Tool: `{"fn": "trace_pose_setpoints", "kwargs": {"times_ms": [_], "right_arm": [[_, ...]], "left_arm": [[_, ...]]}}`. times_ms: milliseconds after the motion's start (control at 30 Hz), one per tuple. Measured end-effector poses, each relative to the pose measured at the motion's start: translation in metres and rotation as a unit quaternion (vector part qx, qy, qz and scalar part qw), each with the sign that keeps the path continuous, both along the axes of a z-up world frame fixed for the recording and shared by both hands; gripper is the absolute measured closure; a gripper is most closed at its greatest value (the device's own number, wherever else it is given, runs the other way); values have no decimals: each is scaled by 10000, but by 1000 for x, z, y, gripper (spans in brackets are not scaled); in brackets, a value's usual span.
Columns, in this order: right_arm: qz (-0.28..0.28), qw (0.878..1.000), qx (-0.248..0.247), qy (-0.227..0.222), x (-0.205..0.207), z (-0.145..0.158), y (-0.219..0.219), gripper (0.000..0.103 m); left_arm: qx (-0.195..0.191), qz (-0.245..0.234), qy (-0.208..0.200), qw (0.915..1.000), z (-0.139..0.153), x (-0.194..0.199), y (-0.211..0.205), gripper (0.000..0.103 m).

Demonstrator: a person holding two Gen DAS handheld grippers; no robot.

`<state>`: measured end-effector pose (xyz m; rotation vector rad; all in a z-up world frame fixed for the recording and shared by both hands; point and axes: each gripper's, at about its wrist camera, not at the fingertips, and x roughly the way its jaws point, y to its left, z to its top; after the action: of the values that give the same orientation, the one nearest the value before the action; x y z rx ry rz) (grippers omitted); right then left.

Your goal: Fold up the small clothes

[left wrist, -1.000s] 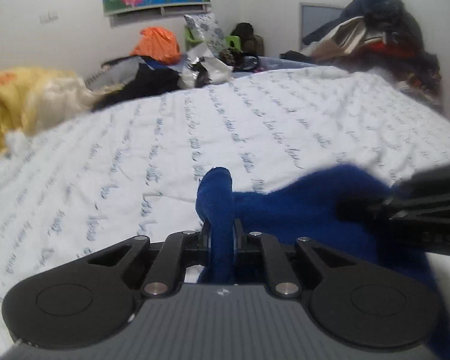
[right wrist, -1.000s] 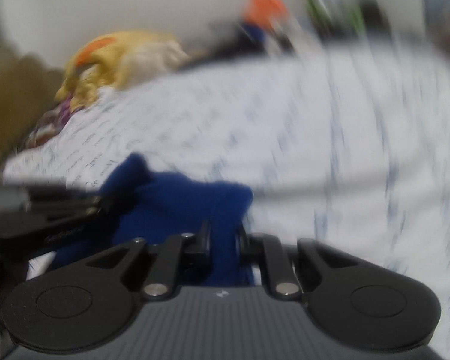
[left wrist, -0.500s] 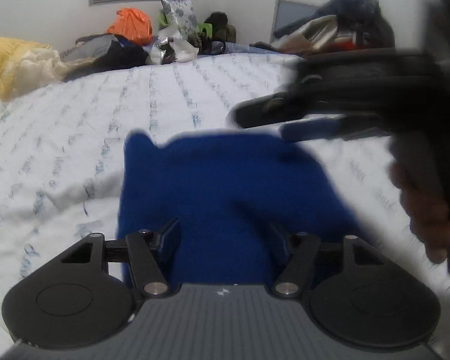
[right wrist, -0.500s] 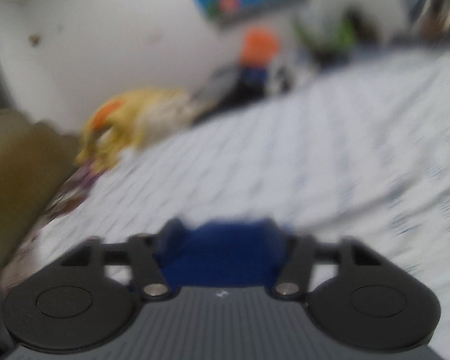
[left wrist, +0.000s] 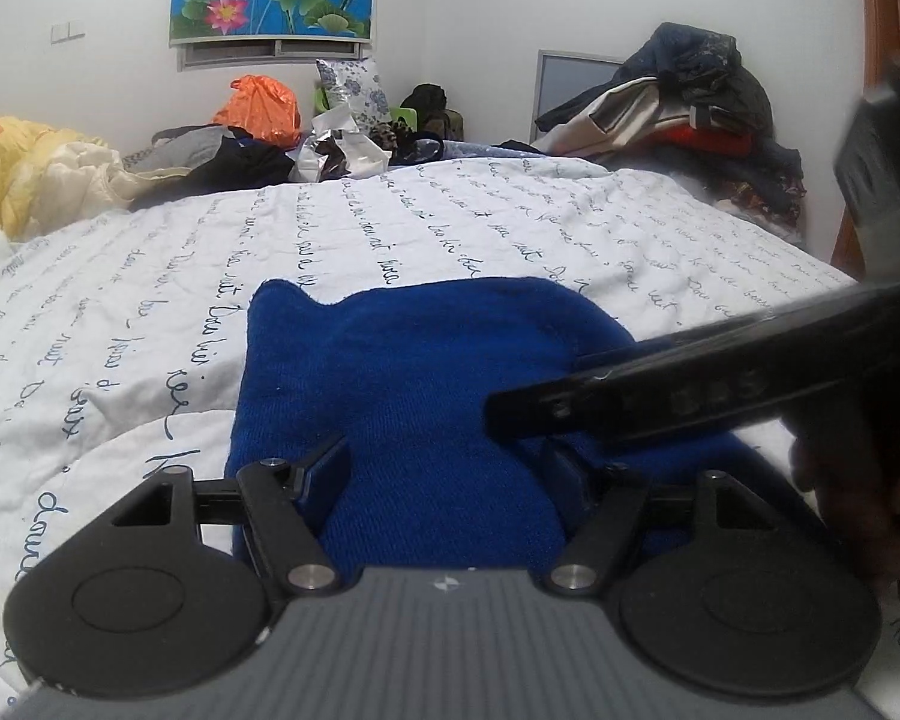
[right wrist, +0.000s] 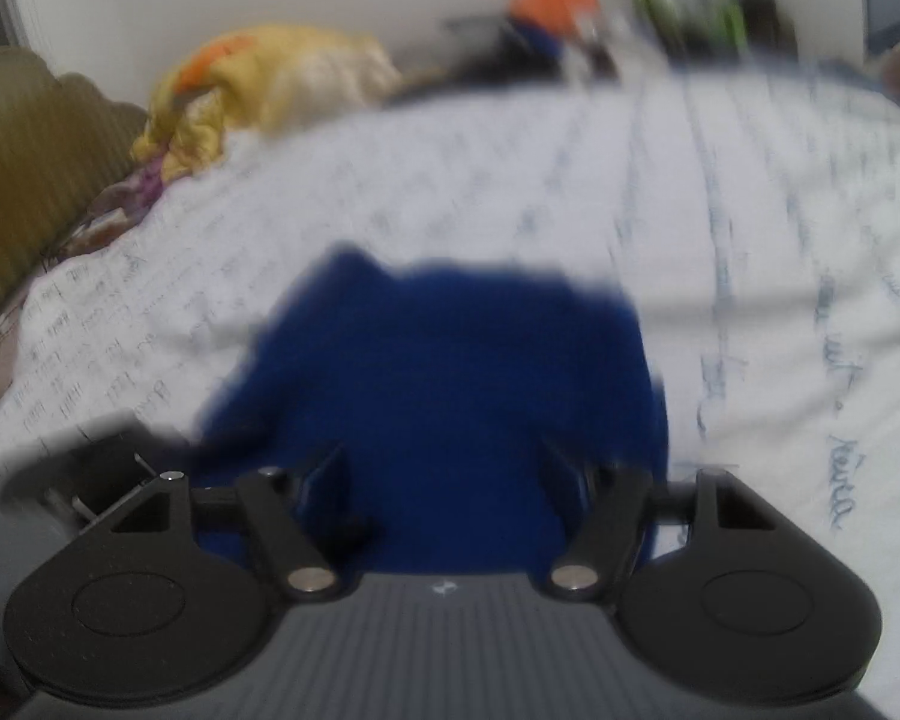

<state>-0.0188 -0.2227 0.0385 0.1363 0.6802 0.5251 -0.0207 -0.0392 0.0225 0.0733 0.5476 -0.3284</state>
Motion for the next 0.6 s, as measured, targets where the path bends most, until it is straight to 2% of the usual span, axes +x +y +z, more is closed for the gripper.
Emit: {"fn": "trace_pose_setpoints", "kwargs": {"times_ms": [100,167,200,233,267,300,333,367,433,500,600], "right_arm": [[-471,9976,317,402,-6,17,-10,34],[-571,9967,426,398,-17,26,-11,33],[-458,9969,506,402,-19,22,-10,33],[-404,9972,367,512,-17,13,-7,33],[-403,9976,397,398,-18,5,-10,32],[-440,9961,595,474,-18,4,-18,32],[-636,9923,817,681,-18,9,-27,32],[-873,9871,1040,850,-23,16,-37,32],[-921,9820,1446,795,-43,31,-57,30],[-829,9803,1599,815,-63,38,-70,30],[-592,9807,1524,1074,-80,33,-68,31]], "left_arm": [[-39,6,0,10000,0,0,1,32],[-39,17,-12,10000,-1,0,1,32],[-25,19,-28,10000,-1,0,1,32],[43,-18,-42,10000,-1,-1,-1,30],[146,-4,-149,9998,1,-5,-2,29],[254,20,-199,9995,6,-13,-2,29],[314,6,-221,9993,12,-23,1,26],[321,-77,-263,9991,18,-36,5,15],[400,-269,-502,9976,26,-69,14,4],[683,-413,-562,9952,24,-96,18,4],[932,-506,-177,9942,9,-110,21,12]]}}
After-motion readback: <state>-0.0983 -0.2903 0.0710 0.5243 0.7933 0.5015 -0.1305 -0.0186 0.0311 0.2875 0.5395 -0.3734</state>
